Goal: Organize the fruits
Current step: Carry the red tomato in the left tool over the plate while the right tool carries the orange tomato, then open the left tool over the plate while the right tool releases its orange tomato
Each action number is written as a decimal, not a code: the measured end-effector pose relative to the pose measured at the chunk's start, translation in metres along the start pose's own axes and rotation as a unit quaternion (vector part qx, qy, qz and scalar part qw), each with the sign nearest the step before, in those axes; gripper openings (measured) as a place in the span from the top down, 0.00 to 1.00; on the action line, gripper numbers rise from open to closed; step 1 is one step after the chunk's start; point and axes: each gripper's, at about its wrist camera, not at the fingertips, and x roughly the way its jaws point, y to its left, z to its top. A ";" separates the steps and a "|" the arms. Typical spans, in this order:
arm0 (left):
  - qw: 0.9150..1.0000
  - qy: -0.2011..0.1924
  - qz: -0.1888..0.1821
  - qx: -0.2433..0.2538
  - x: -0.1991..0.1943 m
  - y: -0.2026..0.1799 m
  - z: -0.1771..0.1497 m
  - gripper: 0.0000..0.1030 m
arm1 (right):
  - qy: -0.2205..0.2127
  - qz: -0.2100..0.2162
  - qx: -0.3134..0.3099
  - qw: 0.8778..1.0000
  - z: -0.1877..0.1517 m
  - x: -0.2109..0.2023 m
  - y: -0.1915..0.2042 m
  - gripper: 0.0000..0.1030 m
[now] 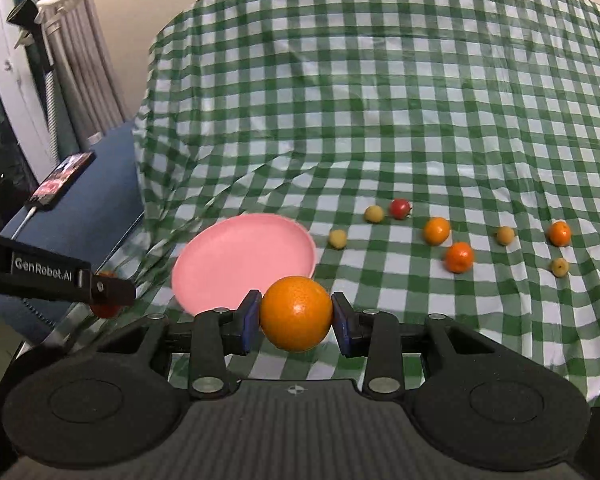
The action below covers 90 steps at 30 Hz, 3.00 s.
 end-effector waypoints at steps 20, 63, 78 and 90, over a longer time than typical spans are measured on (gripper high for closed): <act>1.000 0.010 -0.007 -0.022 0.023 0.021 0.012 0.69 | 0.038 0.000 -0.015 0.999 0.009 0.025 0.006 0.62; 0.994 0.100 0.031 0.024 0.191 0.025 0.054 0.69 | 0.118 -0.008 -0.042 0.992 0.028 0.189 0.023 0.62; 0.996 0.025 0.080 0.029 0.112 0.033 0.024 0.00 | 0.105 -0.034 0.000 0.994 0.022 0.112 0.016 0.20; 0.996 -0.027 0.083 0.024 0.012 0.024 -0.031 0.00 | 0.002 -0.035 -0.109 0.993 0.011 0.004 0.056 0.05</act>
